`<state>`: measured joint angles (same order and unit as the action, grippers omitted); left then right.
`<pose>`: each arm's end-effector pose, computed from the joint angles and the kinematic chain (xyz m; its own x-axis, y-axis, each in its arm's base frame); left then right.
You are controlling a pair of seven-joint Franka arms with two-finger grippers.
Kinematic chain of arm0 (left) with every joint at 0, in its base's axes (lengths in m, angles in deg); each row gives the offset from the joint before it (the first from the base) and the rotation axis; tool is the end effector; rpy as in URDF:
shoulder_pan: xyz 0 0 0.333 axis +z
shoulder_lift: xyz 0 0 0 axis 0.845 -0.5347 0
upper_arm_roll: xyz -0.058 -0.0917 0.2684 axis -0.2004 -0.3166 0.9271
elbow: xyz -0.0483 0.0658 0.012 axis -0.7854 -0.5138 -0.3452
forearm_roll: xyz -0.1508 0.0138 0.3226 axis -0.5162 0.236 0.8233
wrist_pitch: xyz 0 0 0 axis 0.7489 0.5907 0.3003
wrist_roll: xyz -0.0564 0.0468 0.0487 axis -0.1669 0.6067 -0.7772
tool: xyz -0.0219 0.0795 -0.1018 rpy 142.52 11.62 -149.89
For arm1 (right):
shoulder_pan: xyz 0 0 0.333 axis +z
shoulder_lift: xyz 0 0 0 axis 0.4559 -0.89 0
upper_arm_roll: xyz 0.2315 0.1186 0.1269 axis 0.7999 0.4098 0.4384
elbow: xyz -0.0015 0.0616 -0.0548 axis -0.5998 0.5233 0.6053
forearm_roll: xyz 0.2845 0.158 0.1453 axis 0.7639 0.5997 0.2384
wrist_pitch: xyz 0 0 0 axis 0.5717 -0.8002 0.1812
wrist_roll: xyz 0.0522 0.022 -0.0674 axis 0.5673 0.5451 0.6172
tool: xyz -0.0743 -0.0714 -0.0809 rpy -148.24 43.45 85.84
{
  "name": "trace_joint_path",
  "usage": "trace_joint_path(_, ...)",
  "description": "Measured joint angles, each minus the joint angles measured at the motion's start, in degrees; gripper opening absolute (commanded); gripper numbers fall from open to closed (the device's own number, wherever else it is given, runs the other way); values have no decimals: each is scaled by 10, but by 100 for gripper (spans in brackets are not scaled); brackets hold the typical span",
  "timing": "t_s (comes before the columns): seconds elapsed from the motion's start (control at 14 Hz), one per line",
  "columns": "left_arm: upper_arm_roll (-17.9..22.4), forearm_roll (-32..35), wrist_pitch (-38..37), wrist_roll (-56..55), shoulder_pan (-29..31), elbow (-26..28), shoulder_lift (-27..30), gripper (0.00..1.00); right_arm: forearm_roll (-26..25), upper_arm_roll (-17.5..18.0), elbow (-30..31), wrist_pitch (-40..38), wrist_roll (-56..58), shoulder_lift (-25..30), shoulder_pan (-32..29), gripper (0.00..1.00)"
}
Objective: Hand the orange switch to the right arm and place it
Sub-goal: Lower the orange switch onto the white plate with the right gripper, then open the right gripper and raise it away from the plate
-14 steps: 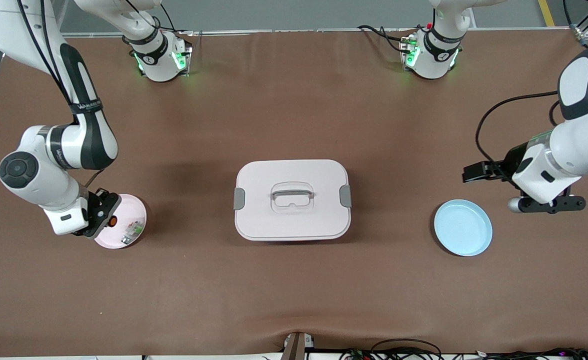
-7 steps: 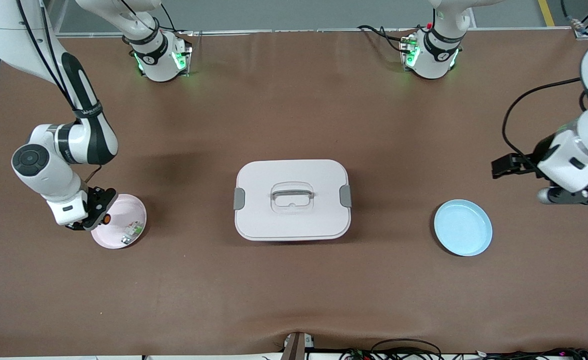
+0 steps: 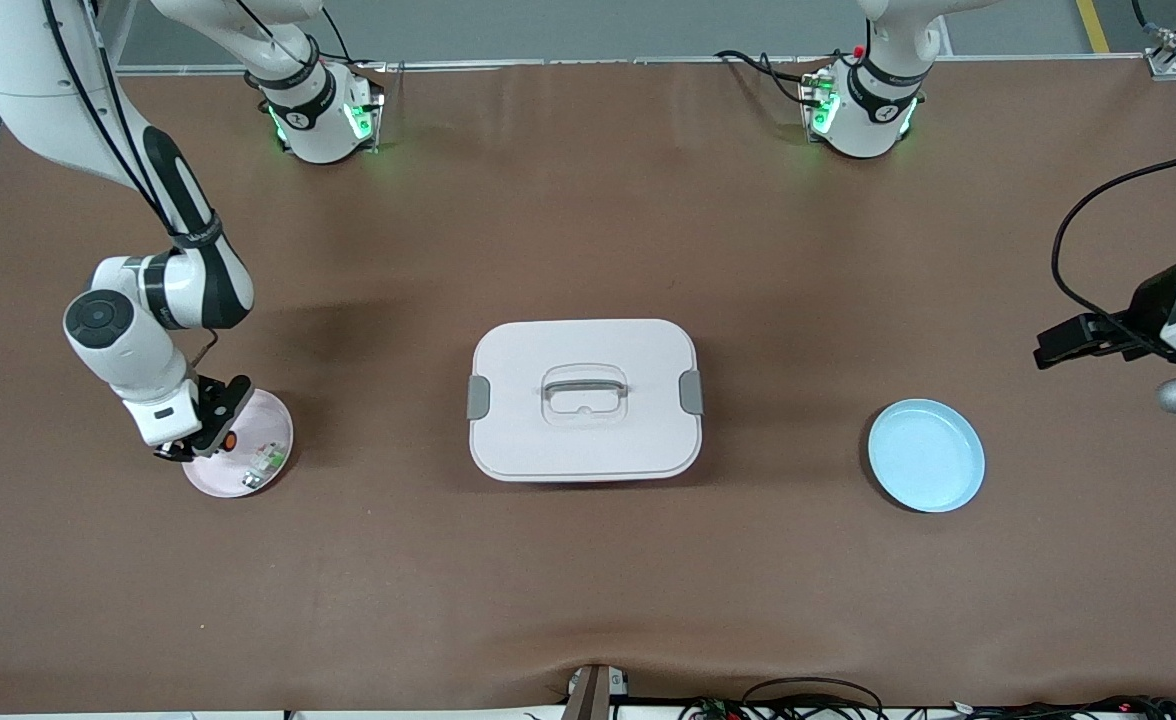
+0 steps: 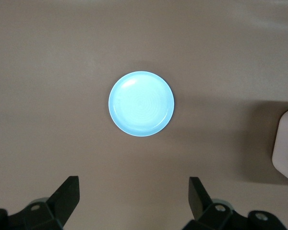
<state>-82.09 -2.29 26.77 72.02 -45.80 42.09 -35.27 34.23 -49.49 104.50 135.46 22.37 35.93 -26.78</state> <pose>0.5830 -0.0088 0.5324 0.9957 0.0922 -0.0003 0.0922 -0.9957 0.0029 0.5695 -0.0581 0.1873 0.3056 0.9469 -0.0996 0.9308 -0.2751 0.2406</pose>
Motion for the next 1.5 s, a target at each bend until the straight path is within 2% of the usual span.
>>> trace_joint_path(0.21,-4,-2,19,0,1,34,31,100,0,0,3,10,0,-7,0,0)
trace_joint_path(0.5,-4,-33,115,-4,4,166,109,100,0,0,4,20,-4,-13,0,0)
trace_joint_path(0.64,-4,-39,136,-4,11,212,140,100,0,0,5,22,-9,-17,0,0)
trace_joint_path(1.07,-2,-58,141,-5,17,237,171,100,0,0,5,24,-36,-23,-1,0)
trace_joint_path(1.14,-1,-62,141,-5,17,243,179,100,0,0,5,24,-36,-23,-1,19)
trace_joint_path(1.21,0,-64,141,-5,17,250,188,100,0,0,5,24,-36,-23,-1,99)
trace_joint_path(1.5,1,-66,141,-5,17,267,223,100,0,-1,5,24,-36,-23,-6,100)
